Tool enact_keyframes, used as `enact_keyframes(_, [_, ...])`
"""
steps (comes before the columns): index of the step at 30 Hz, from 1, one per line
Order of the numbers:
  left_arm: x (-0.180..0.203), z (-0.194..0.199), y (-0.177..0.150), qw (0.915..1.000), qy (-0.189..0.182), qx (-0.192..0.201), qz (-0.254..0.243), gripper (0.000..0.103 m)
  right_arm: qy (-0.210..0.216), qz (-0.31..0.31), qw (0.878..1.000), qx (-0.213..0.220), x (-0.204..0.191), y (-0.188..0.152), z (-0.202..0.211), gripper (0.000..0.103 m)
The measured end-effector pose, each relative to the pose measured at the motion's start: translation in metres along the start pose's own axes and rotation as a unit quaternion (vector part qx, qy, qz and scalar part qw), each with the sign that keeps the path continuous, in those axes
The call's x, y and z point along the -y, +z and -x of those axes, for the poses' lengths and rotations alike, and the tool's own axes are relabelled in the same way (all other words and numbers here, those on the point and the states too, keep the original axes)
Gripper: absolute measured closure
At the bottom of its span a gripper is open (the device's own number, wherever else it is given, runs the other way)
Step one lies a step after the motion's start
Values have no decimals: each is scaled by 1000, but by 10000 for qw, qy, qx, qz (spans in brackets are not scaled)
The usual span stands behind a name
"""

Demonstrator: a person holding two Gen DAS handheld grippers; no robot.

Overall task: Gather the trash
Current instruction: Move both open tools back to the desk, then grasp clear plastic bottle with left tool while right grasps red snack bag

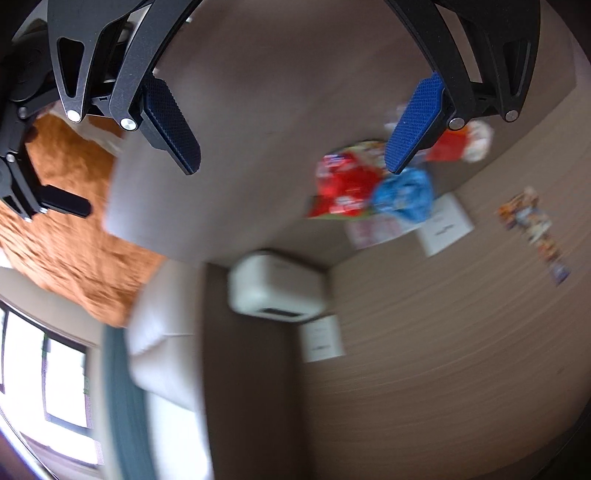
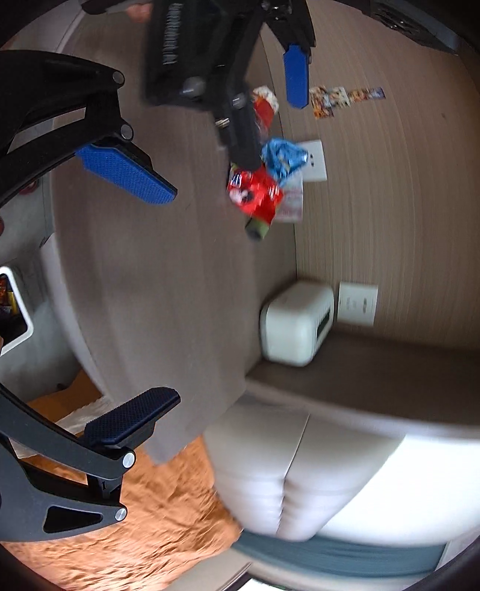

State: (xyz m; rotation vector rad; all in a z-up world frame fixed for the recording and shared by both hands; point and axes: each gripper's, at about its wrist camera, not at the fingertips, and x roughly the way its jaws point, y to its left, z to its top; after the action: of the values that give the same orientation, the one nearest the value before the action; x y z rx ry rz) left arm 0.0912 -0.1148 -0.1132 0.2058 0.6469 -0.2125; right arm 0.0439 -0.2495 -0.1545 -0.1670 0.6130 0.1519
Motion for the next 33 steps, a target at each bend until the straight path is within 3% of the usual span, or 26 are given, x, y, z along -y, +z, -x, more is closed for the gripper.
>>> enact_keyframes(4, [-42, -11, -6, 9984, 392, -204, 356, 5, 233, 85, 9997, -66, -19, 13, -18, 4])
enact_keyframes(10, [-97, -20, -19, 9883, 776, -469, 1230, 5, 426, 298, 9985, -185, -45, 38, -50, 4])
enact_keyframes(13, [-116, -29, -18, 9785, 1099, -642, 1621, 5, 468, 408, 9979, -196, -58, 49, -67, 4])
enact_keyframes(17, [-135, -57, -22, 9533, 1440, -1087, 2421, 5, 641, 463, 9965, -275, -75, 62, -96, 4])
enact_keyframes(23, [-134, -93, -16, 9434, 1676, -1285, 2556, 5, 776, 471, 9946, -503, -85, 69, -134, 4])
enact_keyframes(28, [-146, -119, -21, 9254, 1959, -1584, 2832, 5, 837, 396, 9937, -636, -87, 70, -149, 4])
enact_keyframes(33, [-151, -127, -34, 9205, 2047, -1822, 2785, 5, 924, 317, 9927, -707, -89, 71, -161, 4])
